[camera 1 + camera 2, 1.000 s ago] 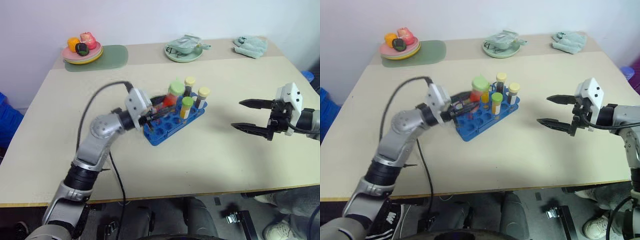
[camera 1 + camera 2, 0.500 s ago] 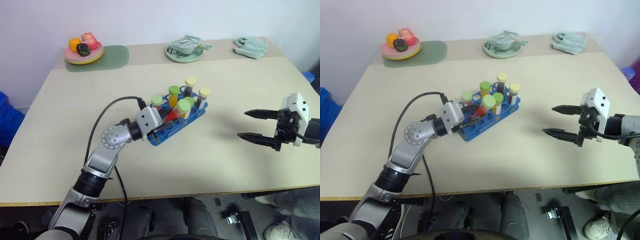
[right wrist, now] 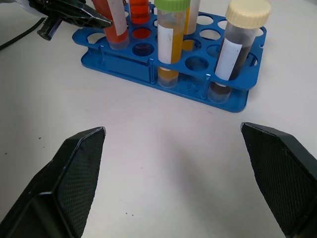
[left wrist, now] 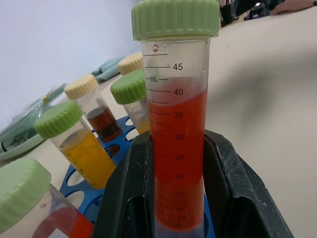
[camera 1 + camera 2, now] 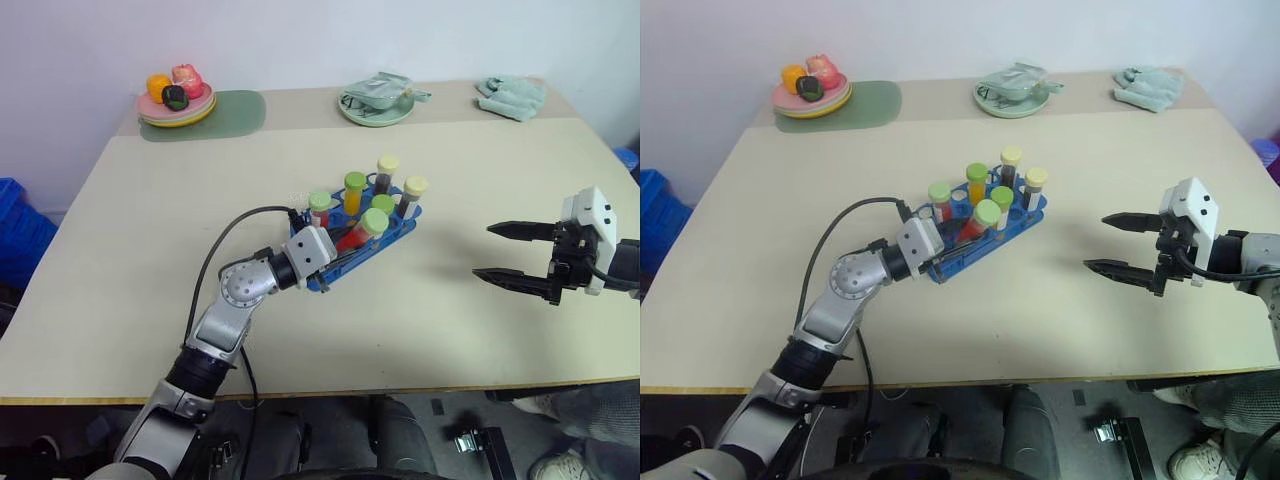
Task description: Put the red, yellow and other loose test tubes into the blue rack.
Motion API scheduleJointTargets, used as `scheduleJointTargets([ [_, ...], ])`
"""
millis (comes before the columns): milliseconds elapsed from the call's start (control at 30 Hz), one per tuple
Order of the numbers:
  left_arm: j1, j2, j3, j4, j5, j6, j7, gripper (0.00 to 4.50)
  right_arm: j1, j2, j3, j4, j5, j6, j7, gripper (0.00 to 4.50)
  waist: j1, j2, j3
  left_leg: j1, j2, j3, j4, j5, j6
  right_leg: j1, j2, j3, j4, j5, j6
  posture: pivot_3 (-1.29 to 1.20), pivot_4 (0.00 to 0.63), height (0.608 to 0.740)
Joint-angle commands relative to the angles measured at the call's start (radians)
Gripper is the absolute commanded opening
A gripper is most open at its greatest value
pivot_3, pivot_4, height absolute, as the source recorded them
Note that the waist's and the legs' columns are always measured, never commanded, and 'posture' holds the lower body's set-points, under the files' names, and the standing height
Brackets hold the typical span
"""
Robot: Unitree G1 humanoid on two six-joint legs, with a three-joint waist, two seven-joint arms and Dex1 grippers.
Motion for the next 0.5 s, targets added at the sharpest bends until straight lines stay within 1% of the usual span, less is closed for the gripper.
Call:
scheduleJointTargets([
  [33, 0.015, -0.001, 0.006, -0.017, 0.009, -0.002, 0.018, 0.75, -0.006, -0.020, -0.039, -0.019, 0.004, -0.014, -0.001, 4.50, 0.000, 0.000, 0.000, 0.000, 0.000, 0.000, 0.000, 0.000, 0.000, 0.000, 0.000, 0.000, 0.000, 0.000, 0.000, 0.00, 0.150, 0.740],
  [200, 0.031, -0.022, 0.000, -0.011, -0.026, 0.018, 0.005, 0.75, -0.014, -0.017, -0.034, -0.021, 0.002, -0.017, -0.007, 4.50, 0.000, 0.000, 0.000, 0.000, 0.000, 0.000, 0.000, 0.000, 0.000, 0.000, 0.000, 0.000, 0.000, 0.000, 0.000, 0.00, 0.150, 0.740],
  [433, 0.039, -0.054, 0.043, -0.001, -0.095, 0.080, 0.011, 0.75, -0.014, -0.021, -0.037, -0.019, 0.001, -0.023, -0.009, 4.50, 0.000, 0.000, 0.000, 0.001, 0.000, 0.000, 0.000, 0.000, 0.000, 0.001, 0.000, 0.000, 0.000, 0.000, 0.000, 0.00, 0.150, 0.740],
  [500, 0.041, -0.058, 0.047, 0.010, -0.096, 0.079, 0.014, 0.75, -0.018, -0.022, -0.035, -0.015, -0.002, -0.027, -0.010, 4.50, 0.000, 0.000, 0.000, 0.001, 0.000, 0.000, 0.000, 0.000, 0.000, 0.001, 0.000, 0.000, 0.000, 0.000, 0.000, 0.00, 0.150, 0.740],
])
